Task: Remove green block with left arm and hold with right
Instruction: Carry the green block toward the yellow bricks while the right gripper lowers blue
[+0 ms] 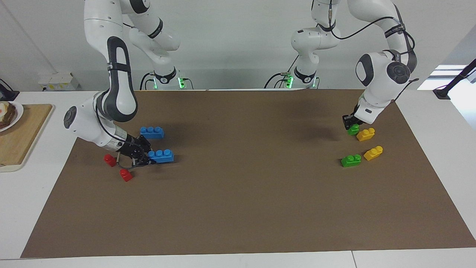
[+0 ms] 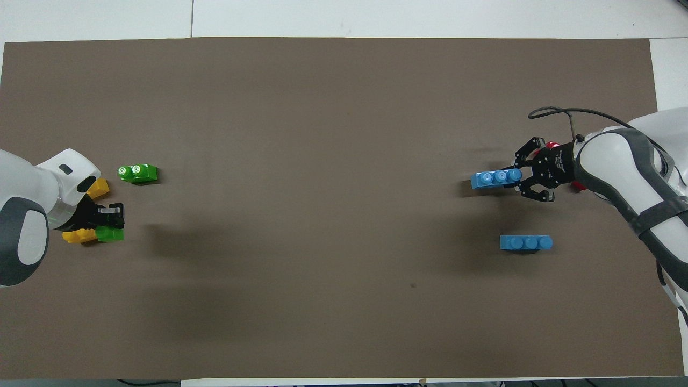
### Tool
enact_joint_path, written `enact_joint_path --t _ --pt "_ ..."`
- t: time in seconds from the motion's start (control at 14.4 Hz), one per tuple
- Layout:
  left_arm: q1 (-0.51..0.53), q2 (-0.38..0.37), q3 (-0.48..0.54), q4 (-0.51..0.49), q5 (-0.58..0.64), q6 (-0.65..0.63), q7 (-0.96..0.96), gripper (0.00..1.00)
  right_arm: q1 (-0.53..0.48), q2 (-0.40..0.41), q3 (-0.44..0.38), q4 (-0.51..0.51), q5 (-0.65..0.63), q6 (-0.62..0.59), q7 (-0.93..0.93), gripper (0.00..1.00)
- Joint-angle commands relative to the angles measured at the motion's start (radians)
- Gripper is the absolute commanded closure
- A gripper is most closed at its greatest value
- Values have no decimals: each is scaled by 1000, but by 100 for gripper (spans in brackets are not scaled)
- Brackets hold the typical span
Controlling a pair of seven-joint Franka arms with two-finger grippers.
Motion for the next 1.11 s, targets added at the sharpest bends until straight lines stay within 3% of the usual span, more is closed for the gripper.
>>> enact_joint_path --t 0.0,0.69,1.04 --pt "33 -5 -10 -75 18 85 22 100 -29 -40 19 -74 -8 45 -45 100" --pt "68 -5 -11 -164 -119 260 31 100 -35 -34 20 -91 1 85 -79 100" --pt "68 4 -11 -196 -119 323 33 100 -27 -34 20 -103 1 108 -77 100"
